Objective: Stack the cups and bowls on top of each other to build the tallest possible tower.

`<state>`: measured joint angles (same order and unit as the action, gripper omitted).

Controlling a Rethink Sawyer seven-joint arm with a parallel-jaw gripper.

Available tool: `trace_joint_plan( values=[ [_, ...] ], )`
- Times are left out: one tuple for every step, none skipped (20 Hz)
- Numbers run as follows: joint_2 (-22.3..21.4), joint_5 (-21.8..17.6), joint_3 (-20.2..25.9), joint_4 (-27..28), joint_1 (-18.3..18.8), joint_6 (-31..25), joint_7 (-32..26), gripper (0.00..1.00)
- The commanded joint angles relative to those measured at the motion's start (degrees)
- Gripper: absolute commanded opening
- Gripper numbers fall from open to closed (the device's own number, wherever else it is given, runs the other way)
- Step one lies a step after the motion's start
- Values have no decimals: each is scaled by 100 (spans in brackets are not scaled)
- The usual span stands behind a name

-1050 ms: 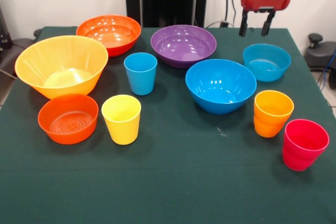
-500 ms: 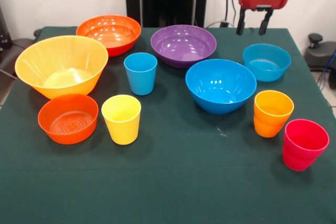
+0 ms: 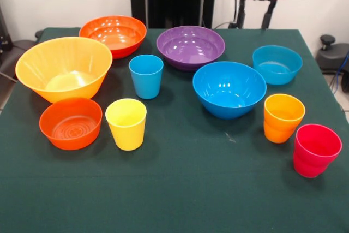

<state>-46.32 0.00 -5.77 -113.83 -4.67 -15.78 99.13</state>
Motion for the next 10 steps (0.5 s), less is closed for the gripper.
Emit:
trace_joint_plan(
  values=[
    [-57, -205, 343, 168, 322, -770, 207, 100],
    [-82, -234, 347, 165, 343, -786, 180, 100],
    [-118, -238, 327, 123, 337, -704, 234, 100],
    [-113, -196, 364, 90, 357, -633, 303, 100],
    [-109, -127, 451, 67, 415, -592, 349, 100],
    [-104, -59, 538, 44, 474, -551, 395, 100],
    [-77, -41, 581, 46, 504, -500, 418, 100],
    [-65, -54, 658, 4, 584, -392, 392, 100],
    [-30, -103, 689, -14, 646, -300, 353, 100],
    [16, -169, 678, 5, 680, -247, 311, 100]
  ],
)
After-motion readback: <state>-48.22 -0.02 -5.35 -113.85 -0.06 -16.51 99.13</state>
